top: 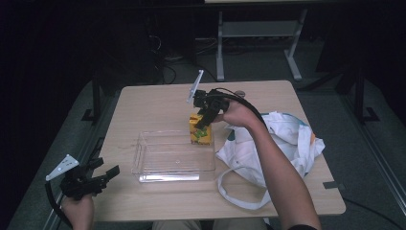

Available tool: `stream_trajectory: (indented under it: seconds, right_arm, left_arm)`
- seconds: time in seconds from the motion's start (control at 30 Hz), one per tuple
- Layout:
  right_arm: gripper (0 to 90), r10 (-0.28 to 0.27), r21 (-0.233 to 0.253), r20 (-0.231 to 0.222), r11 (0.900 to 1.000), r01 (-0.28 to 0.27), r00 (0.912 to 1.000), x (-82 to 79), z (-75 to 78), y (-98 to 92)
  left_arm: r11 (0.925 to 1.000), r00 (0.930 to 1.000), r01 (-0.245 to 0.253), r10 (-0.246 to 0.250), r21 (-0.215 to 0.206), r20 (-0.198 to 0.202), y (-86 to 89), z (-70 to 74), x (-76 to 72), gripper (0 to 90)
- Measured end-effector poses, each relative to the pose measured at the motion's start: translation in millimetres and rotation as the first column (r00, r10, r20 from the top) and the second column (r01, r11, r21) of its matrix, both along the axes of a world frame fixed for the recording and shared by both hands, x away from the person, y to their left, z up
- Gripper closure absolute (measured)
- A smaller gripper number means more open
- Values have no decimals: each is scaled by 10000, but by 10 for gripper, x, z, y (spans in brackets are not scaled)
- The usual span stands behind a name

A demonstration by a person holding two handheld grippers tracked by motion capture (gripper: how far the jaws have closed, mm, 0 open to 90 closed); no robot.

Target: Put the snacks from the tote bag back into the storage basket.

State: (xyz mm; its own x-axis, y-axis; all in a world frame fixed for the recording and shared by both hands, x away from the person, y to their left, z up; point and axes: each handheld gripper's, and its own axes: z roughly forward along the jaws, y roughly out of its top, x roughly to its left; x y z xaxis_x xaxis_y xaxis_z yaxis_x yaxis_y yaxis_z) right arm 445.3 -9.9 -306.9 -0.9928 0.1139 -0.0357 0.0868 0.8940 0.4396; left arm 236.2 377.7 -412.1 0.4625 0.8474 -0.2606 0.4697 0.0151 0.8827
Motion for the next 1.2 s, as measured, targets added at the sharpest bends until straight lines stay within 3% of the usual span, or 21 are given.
stream_trajectory:
  seconds: [0.23,1.2]
  right_arm:
    - [524,-37,-5,-144,10000,37,9999,-3,-72,-12]
    - [522,106,-259,-511,9996,-119,9986,25,-349,17]
  left_arm:
    - [9999,10000,-71,71,-128,5,-4,1,-4,127]
    - [10000,10000,-17,17,4,-27,0,1,-1,127]
